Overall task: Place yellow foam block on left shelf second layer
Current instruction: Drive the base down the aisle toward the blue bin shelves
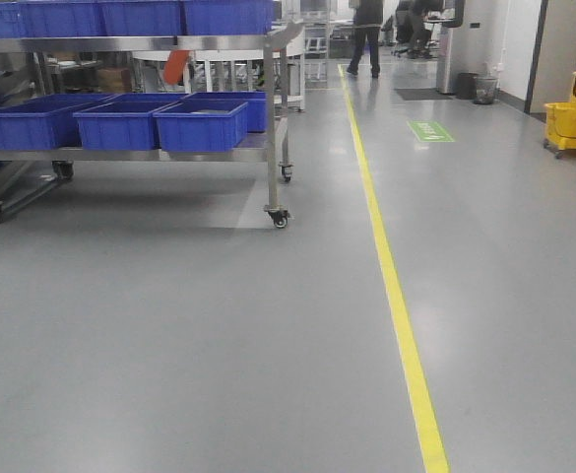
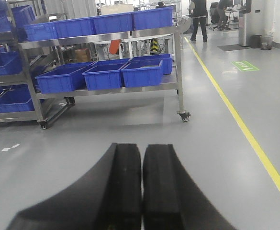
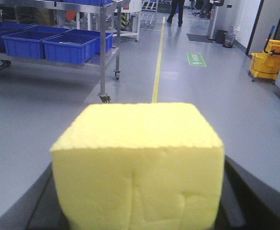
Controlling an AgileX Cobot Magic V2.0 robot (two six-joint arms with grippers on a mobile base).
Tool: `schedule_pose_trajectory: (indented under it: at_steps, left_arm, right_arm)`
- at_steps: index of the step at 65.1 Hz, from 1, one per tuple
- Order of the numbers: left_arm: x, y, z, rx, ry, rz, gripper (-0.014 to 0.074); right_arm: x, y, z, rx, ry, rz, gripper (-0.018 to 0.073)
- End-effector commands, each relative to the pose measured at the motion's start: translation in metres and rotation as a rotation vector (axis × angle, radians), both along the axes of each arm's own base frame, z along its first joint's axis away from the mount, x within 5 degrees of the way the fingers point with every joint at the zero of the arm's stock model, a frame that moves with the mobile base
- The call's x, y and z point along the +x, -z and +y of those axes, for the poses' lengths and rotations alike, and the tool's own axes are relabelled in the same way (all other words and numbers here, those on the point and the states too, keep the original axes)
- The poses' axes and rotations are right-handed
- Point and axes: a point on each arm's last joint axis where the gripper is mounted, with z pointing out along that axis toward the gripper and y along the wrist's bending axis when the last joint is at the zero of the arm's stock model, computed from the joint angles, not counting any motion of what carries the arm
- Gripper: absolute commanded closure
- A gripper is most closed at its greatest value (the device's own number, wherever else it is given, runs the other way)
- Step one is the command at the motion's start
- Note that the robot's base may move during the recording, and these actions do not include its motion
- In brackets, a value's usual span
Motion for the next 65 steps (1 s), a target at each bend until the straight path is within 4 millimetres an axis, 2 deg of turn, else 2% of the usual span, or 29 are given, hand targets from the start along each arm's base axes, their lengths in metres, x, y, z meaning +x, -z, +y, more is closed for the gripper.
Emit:
schedule_pose_trajectory:
  at_steps: [1, 65]
  left_arm:
    - [-0.001, 0.0, -0.0011, -0.01, 0.013, -0.077, 0.046]
    - [-0.001, 0.0, -0.0011, -0.01, 0.013, -0.077, 0.046]
  right_arm:
    - [-0.0003, -0.0174, -0.0005, 0.0, 0.008, -0.112, 0.0084]
    - [-0.0003, -0.0174, -0.0005, 0.0, 0.008, -0.112, 0.0084]
